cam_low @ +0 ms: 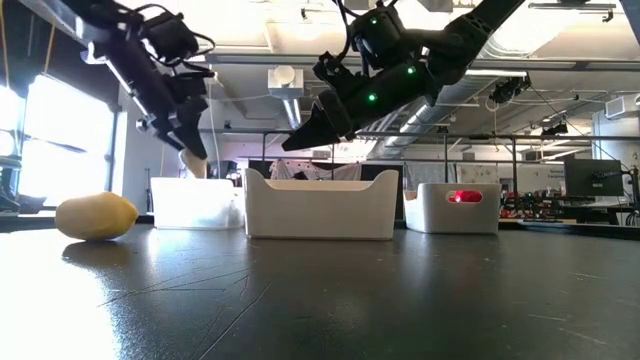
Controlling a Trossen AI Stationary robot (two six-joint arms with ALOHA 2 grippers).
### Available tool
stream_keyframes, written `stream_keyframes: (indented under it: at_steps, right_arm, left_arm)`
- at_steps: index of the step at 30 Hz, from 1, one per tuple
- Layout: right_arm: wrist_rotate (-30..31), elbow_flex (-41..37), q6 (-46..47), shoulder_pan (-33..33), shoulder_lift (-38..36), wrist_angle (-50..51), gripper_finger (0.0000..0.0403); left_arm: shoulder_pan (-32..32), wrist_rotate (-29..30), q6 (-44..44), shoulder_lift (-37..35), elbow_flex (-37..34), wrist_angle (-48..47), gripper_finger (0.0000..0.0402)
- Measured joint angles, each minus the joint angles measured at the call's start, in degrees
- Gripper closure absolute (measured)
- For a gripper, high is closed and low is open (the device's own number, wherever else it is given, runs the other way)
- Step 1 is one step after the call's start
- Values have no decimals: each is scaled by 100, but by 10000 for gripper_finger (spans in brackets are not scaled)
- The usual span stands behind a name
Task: Sort produce into baskets
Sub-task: Put the white garlic into the top transparent bin
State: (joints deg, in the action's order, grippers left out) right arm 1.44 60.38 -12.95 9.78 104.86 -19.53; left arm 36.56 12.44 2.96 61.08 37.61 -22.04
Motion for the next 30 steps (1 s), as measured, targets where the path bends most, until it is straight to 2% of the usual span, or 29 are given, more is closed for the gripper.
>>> stream_keyframes:
  at_steps: [6,13,22,30]
  right_arm:
    - [-5,0,0,0,0,0,194]
    - [-9,0,-13,0,0,0,194]
    - [-10,0,-13,-1,0,66,194]
    - [-11,0,-13,0,0,66,194]
  left_arm:
    - [575,-754,-148,693,799,-740,256]
    - [805,-799,-562,1738,1601,-1566,256]
    - [817,-788,-751,2447,1687,-1694,253]
    - [748,-724,-879,2633,1681,-1700,241]
